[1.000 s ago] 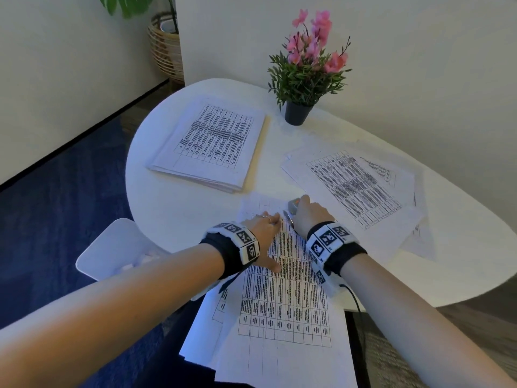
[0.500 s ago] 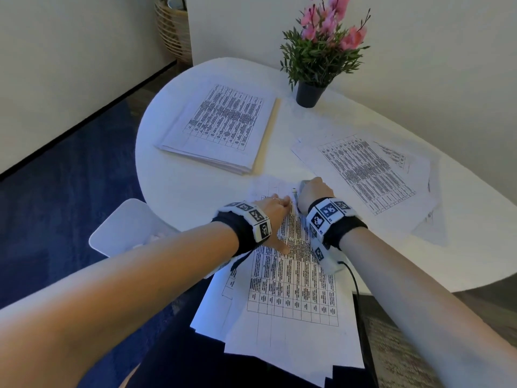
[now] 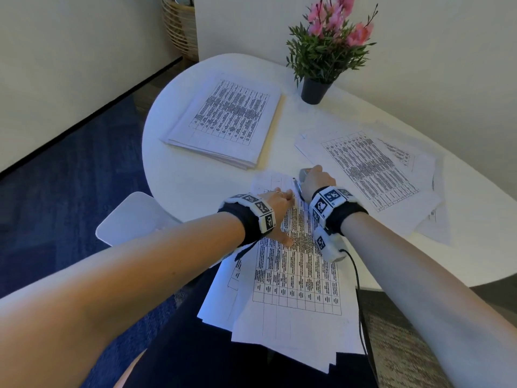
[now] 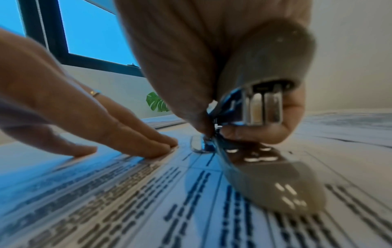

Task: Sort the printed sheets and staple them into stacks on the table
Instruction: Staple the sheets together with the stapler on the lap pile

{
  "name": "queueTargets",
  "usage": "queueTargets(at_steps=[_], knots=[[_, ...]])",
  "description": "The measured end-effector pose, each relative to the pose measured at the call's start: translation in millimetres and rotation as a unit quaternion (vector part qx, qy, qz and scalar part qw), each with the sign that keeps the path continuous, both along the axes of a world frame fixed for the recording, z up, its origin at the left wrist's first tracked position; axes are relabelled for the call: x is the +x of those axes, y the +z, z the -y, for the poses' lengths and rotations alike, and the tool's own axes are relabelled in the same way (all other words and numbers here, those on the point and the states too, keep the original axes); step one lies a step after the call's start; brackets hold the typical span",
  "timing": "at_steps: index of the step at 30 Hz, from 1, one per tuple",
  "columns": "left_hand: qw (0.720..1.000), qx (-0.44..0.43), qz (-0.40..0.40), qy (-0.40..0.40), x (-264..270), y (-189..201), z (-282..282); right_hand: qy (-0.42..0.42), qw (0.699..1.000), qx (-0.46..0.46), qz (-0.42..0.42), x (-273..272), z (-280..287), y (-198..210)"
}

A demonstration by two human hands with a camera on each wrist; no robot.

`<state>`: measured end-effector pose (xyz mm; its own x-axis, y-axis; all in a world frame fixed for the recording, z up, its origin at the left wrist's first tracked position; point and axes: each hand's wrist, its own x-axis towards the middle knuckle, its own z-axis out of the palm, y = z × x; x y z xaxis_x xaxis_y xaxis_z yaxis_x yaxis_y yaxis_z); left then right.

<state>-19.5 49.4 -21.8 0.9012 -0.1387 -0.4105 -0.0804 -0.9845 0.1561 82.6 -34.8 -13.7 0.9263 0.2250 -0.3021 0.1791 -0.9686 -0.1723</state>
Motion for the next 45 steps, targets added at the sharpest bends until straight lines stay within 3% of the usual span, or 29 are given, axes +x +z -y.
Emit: queueTargets(at_steps=[7, 11, 15, 20, 26, 31, 34, 40, 45], knots=[[1.000, 0.006, 0.002, 0.010, 2, 1, -1, -0.014, 0.999, 0.005, -0.034, 10, -6, 6], [1.000, 0.000, 0.003, 0.019, 1, 1, -2, 0.013, 0.999, 0.004, -0.031, 9, -9, 8], [1.000, 0.003, 0.004, 0.019, 1, -1, -2, 0.032, 0.996, -0.017, -0.080, 18, -15, 13], [1.000, -0.004, 0.004, 0.019, 0, 2, -2, 0.012, 0.999, 0.016, -0.043, 20, -21, 11], [0.999, -0.020, -0.025, 0.014, 2, 15, -8, 0.117, 0.991, 0.035, -0.060, 15, 0, 12], [0.996, -0.005, 0.007, 0.088, -5, 14, -26, 0.185, 0.982, -0.008, -0.034, 7, 10, 3], [0.996, -0.004, 0.006, 0.093, -9, 8, -28, 0.201, 0.979, -0.024, -0.011, 4, 7, 4], [0.996, -0.005, -0.007, 0.094, -6, 4, -27, 0.192, 0.979, -0.043, 0.045, -7, -7, -1], [0.994, -0.010, -0.006, 0.104, -5, 5, -24, 0.101, 0.995, -0.016, 0.024, -16, -28, -3]])
